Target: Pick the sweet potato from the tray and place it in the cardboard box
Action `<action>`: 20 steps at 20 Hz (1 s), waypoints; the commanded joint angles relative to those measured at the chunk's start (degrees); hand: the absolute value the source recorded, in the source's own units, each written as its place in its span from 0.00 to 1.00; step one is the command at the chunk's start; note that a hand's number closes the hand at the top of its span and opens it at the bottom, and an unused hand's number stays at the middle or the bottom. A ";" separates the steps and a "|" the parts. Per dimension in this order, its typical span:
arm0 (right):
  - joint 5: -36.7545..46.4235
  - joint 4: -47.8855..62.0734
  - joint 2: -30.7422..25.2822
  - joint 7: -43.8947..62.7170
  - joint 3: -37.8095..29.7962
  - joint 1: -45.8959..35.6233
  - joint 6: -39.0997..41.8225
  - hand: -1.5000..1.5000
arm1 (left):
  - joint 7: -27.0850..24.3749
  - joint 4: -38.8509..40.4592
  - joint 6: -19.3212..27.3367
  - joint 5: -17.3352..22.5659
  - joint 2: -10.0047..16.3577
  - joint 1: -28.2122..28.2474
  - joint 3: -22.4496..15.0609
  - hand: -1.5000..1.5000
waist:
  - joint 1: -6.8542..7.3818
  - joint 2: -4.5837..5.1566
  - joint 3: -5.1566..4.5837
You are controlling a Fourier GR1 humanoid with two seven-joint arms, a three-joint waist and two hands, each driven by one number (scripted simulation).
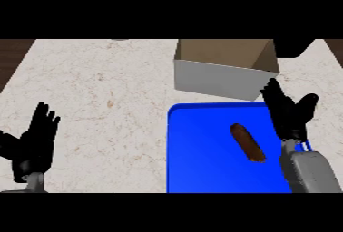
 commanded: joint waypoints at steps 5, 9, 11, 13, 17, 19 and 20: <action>20.72 -4.67 -5.77 -5.68 13.43 4.88 -2.86 0.00 | -5.37 -3.75 -12.46 -7.70 6.20 -7.72 -10.77 0.50 | -4.29 -0.32 -0.59; 35.76 -4.56 -18.64 -10.43 13.29 2.85 -6.14 0.00 | -5.48 -4.17 -14.06 -8.23 5.81 -7.28 -13.29 0.50 | -7.15 -0.89 -1.61; 44.65 -5.71 -21.90 -11.60 16.19 4.15 -9.86 0.00 | -5.67 -4.08 -15.11 -9.02 6.42 -7.69 -14.28 0.50 | -6.84 -1.08 -1.22; 53.22 -6.34 -24.88 -12.65 19.14 6.01 -13.13 0.00 | -5.33 -4.65 -16.27 -9.10 6.57 -7.92 -15.44 0.50 | -6.34 -1.15 -0.98; 67.91 -14.42 -26.63 -6.64 23.92 10.77 -17.83 0.00 | -6.98 -3.29 -16.98 -10.33 6.22 -7.19 -16.83 0.50 | -6.55 -1.42 -0.90; 74.69 -19.33 -26.40 -1.03 26.12 13.85 -16.67 0.00 | -6.59 -2.60 -16.92 -11.04 6.20 -9.14 -16.69 0.50 | -6.58 -1.22 -0.81; 77.05 -22.77 -27.33 1.15 26.66 15.55 -14.82 0.00 | -7.60 -1.39 -16.73 -10.97 5.24 -8.41 -16.97 0.50 | -7.04 -1.27 -0.89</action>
